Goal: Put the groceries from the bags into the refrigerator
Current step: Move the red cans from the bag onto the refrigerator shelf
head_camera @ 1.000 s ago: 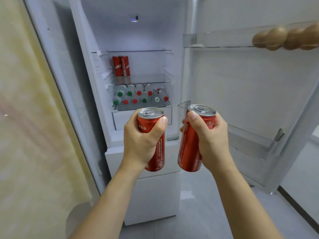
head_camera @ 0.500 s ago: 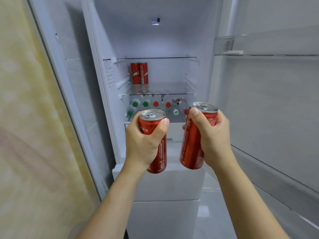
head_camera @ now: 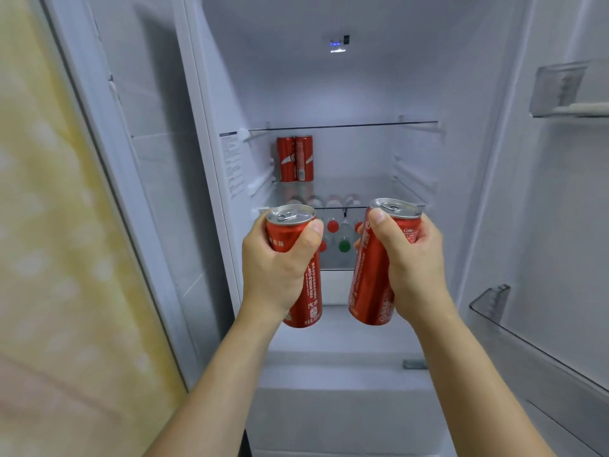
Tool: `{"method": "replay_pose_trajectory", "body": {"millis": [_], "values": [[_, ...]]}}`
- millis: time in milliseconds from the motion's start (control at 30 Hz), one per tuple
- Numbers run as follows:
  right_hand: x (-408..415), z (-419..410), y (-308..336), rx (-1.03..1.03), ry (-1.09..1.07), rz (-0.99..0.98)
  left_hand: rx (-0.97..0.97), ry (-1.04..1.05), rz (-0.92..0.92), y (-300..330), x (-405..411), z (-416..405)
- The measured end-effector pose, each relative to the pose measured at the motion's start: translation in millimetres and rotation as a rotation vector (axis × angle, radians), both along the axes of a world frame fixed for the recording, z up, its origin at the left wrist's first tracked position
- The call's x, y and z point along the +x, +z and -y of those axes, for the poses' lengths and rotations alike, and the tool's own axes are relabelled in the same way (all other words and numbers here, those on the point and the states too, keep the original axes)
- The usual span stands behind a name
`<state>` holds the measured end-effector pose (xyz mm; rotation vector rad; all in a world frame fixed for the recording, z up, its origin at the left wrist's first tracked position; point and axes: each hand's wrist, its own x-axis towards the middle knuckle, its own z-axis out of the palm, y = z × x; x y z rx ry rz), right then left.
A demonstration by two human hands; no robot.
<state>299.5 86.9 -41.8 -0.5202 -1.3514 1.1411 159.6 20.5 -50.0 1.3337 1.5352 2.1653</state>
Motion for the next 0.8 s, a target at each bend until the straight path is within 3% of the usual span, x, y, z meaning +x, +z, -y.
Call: {"method": "replay_pose_trajectory", "body": {"millis": [333,800], "values": [[-59,-68,12,-0.035,-0.027,-0.04,-0.039,-0.057,0.012,8,-61,-80],[-103,-193,29,-0.018,-0.101,-0.01,-0.014,0.105,-0.046,31,-95,-194]]}}
